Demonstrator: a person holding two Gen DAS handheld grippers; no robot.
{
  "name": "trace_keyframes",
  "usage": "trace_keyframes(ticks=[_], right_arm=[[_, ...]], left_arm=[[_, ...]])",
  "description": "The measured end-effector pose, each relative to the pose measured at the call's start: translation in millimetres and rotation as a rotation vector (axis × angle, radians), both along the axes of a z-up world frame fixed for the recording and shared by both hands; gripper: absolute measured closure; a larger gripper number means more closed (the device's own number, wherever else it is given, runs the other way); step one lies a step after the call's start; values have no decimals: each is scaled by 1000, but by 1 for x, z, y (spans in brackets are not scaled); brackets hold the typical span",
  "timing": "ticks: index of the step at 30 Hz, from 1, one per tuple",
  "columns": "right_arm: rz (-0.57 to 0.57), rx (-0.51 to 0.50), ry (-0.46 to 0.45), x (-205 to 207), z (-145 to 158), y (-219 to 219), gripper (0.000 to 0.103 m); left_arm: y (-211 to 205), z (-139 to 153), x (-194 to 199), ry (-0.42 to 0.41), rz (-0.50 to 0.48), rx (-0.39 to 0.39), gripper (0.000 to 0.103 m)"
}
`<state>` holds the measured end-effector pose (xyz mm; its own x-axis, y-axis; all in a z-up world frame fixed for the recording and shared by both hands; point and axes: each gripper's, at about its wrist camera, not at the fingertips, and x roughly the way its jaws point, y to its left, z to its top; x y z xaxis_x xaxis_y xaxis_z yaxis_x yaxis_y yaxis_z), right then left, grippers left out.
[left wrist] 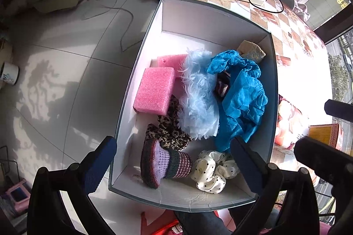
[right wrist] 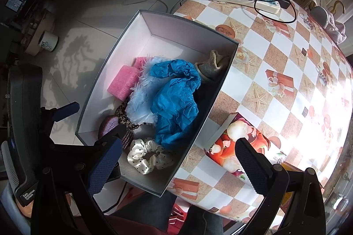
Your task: Organize soft objects
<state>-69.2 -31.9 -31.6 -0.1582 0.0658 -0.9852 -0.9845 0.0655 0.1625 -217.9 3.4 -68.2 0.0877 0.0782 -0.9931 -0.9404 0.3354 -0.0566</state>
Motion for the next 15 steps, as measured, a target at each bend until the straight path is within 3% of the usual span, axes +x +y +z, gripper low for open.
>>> trace_keyframes(ticks=[12,15], right_arm=[[-11,4,3,-4,1,1,0],[-14,4,1,-4,1,1,0]], left_arm=[[-2,-1,-1,38,-15,16,0],[-3,3,-7,-8,-2,47,0]])
